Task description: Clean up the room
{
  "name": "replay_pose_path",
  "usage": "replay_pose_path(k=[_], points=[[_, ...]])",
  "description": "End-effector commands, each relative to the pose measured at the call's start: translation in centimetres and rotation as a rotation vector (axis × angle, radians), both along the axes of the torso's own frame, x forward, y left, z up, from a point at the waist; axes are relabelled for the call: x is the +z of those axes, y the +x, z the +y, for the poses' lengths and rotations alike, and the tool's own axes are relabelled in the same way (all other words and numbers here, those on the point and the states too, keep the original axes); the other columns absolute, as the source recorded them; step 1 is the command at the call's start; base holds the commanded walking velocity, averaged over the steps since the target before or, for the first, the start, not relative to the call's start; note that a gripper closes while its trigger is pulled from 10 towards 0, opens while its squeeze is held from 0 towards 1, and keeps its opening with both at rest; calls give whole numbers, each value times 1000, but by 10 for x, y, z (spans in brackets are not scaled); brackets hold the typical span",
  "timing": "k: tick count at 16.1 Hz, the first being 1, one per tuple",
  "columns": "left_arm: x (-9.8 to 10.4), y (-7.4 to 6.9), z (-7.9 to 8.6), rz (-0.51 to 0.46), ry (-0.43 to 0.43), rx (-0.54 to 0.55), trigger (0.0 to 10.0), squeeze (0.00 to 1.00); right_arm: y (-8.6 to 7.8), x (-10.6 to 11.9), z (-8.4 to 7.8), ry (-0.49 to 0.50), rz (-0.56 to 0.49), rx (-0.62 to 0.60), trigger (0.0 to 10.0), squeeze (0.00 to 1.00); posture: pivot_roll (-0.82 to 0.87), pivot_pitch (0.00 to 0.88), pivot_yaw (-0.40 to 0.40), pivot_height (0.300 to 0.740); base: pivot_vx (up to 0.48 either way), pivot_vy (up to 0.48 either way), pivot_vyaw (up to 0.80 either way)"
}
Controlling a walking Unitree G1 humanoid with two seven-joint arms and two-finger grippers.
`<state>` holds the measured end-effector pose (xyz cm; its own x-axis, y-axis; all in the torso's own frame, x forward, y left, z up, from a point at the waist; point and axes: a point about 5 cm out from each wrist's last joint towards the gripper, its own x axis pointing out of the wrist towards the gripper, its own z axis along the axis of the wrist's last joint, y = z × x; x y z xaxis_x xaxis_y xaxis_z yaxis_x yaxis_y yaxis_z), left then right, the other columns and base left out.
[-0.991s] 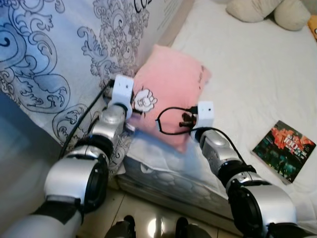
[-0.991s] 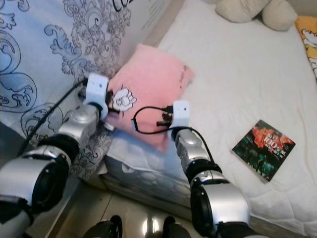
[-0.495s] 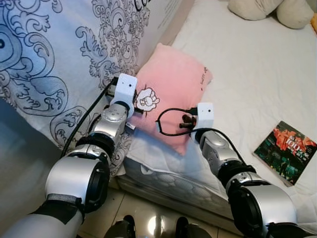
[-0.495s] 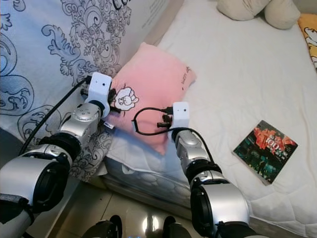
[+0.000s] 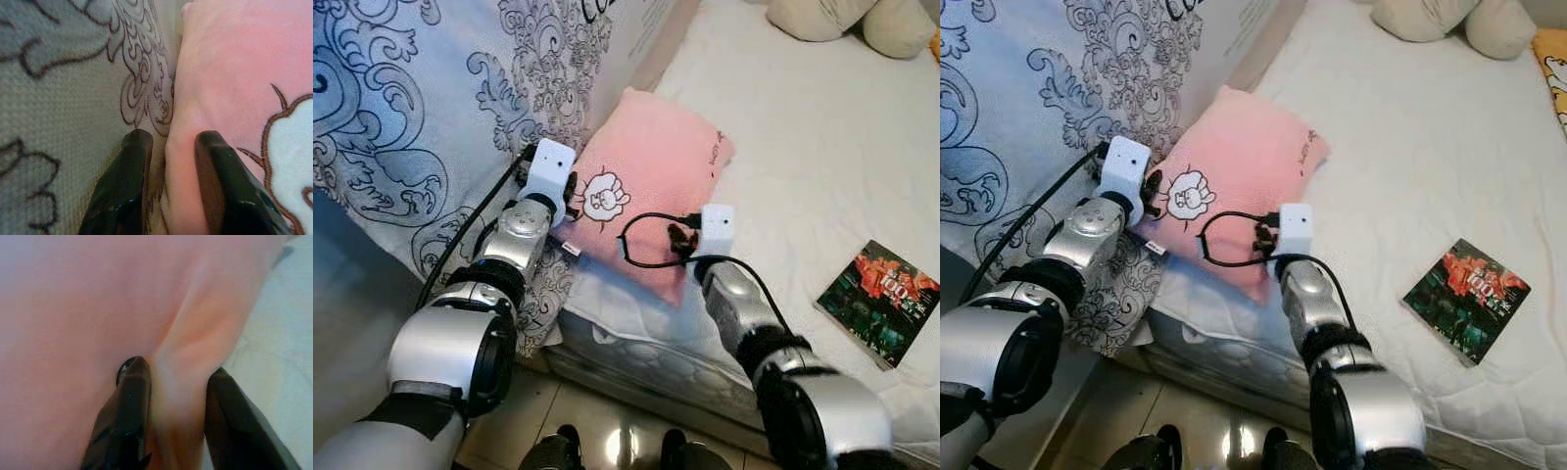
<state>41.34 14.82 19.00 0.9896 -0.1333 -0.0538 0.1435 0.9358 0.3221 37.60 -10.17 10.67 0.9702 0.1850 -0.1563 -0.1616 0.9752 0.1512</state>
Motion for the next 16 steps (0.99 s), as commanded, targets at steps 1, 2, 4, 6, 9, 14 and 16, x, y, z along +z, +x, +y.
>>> replay_pose_path(k=[1, 2, 4, 6, 9, 14, 16], points=[[16, 2, 1, -71, 25, -25, 10000, 1000, -4, -4, -5, 23, -24, -45, 10000, 1000, 90, 149, -37, 740, 0, 0, 0], [19, 2, 2, -96, 15, -37, 10000, 1000, -7, -4, -4, 22, -60, -55, 10000, 1000, 90, 135, -30, 740, 0, 0, 0], [18, 0, 2, -124, 15, -72, 10000, 1000, -11, -2, -2, 16, -122, -82, 10000, 1000, 94, 114, 1, 740, 0, 0, 0], [3, -9, -11, -139, -9, -192, 10000, 1000, -22, -3, 0, -3, -199, -115, 10000, 1000, 106, 79, 8, 740, 0, 0, 0], [-9, -16, -16, -145, -47, -253, 10000, 1000, -33, -4, -5, -8, -247, -160, 10000, 1000, 120, 38, 11, 740, 0, 0, 0], [-9, -16, -16, -145, -47, -253, 10000, 1000, -33, -4, -5, -8, -247, -160, 10000, 1000, 120, 38, 11, 740, 0, 0, 0], [-9, -16, -16, -145, -47, -253, 10000, 1000, -33, -4, -5, -8, -247, -160, 10000, 1000, 120, 38, 11, 740, 0, 0, 0]])
